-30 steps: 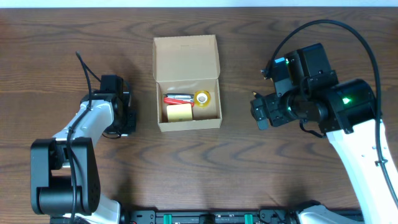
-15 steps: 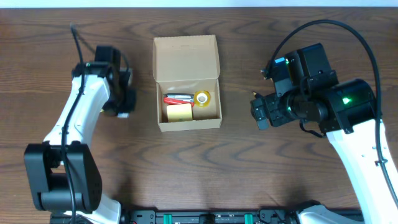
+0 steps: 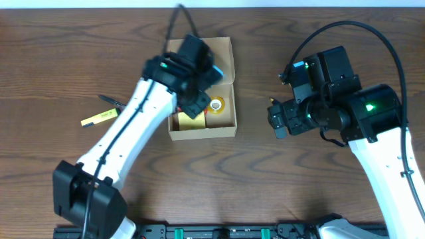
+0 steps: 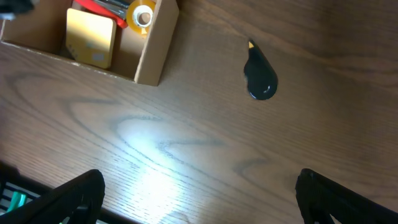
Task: Pack container
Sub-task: 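Carry the staples box over the cardboard box with left gripper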
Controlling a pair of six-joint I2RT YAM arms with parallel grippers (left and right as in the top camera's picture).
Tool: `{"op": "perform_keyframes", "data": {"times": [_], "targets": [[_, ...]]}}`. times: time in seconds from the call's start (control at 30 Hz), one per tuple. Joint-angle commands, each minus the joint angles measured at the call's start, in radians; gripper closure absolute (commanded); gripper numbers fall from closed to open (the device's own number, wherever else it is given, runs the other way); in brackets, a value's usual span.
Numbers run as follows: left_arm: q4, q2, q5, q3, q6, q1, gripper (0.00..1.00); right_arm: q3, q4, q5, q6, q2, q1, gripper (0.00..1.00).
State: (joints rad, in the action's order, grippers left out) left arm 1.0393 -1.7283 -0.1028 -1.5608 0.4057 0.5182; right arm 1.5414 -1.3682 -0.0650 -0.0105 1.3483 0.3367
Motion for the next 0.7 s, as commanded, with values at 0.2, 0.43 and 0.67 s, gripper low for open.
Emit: {"op": "perform_keyframes", "data": {"times": [0.2, 0.43, 0.67], "targets": [[0.0, -0.003, -0.038, -0.011, 0.075, 0.024, 0.94, -0.003, 0.0, -0.006, 0.008, -0.011, -0.008, 0.01], [-0.001, -0.004, -0.079, -0.011, 0.194, 0.024, 0.94, -0.002, 0.0, -0.006, 0.008, -0.011, -0.008, 0.01], [-0.003, -0.008, -0.15, -0.011, 0.295, 0.024, 0.94, -0.002, 0.004, -0.007, 0.001, -0.013, -0.008, 0.01]]}}
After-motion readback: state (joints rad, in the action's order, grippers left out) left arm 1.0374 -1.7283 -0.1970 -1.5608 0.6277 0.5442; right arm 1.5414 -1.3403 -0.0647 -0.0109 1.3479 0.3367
